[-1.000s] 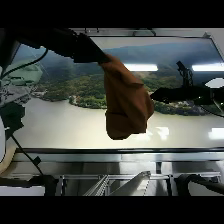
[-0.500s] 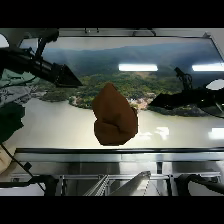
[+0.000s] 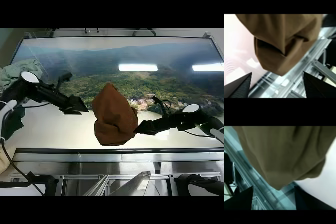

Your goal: Fold the shirts.

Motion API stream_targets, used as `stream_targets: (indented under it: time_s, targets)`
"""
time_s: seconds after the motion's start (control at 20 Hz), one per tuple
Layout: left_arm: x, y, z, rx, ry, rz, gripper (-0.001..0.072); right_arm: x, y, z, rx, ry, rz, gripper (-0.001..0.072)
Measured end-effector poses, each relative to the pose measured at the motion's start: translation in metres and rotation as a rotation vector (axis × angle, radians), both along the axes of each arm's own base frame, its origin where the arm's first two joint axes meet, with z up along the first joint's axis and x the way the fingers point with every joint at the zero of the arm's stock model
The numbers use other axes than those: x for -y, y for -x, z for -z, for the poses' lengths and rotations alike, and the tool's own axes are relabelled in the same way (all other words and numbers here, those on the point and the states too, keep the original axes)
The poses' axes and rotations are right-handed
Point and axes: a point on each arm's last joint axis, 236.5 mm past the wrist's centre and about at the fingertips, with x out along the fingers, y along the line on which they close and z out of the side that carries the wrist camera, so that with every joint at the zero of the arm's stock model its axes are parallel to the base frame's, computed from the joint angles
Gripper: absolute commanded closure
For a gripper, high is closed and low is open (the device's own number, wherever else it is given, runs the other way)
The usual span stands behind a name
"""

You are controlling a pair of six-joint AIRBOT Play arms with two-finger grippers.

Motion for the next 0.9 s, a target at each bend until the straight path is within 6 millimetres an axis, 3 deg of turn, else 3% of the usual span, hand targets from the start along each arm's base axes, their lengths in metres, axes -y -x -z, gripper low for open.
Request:
stream_targets:
  time_s: [0.05, 0.2, 0.25, 0.35, 0.45, 0.5, 0.55, 0.75, 0.9]
  targets:
    - [0.004, 0.002, 0.014, -0.008, -0.014, -0.002, 0.0007, -0.005, 0.003, 0.001, 0.002, -0.004, -0.004, 0.0286]
    - [0.017, 0.005, 0.051, -0.038, -0.046, 0.003, 0.0008, -0.013, 0.002, 0.004, 0.017, -0.007, 0.006, 0.0289]
    - [0.022, 0.004, 0.06, -0.044, -0.052, 0.012, 0.0008, -0.014, 0.001, 0.004, 0.023, -0.009, 0.013, 0.0373]
    - [0.035, 0.001, 0.071, -0.052, -0.052, 0.038, 0.0045, -0.018, -0.005, 0.002, 0.042, -0.021, 0.031, 0.0616]
    - [0.048, -0.01, 0.08, -0.035, -0.056, 0.06, 0.0485, -0.021, -0.01, -0.001, 0.059, -0.042, 0.048, 0.069]
    - [0.051, -0.016, 0.085, -0.018, -0.07, 0.074, 0.0644, -0.022, -0.012, -0.002, 0.066, -0.047, 0.054, 0.069]
    - [0.055, -0.024, 0.086, 0.003, -0.074, 0.08, 0.0709, -0.023, -0.013, -0.003, 0.069, -0.052, 0.059, 0.0691]
    - [0.068, -0.055, 0.069, 0.087, -0.051, 0.095, 0.0709, -0.027, -0.014, -0.012, 0.08, -0.083, 0.054, 0.0691]
    - [0.062, -0.069, 0.029, 0.157, -0.024, 0.1, 0.0709, -0.025, -0.022, -0.044, 0.136, -0.142, 0.032, 0.0691]
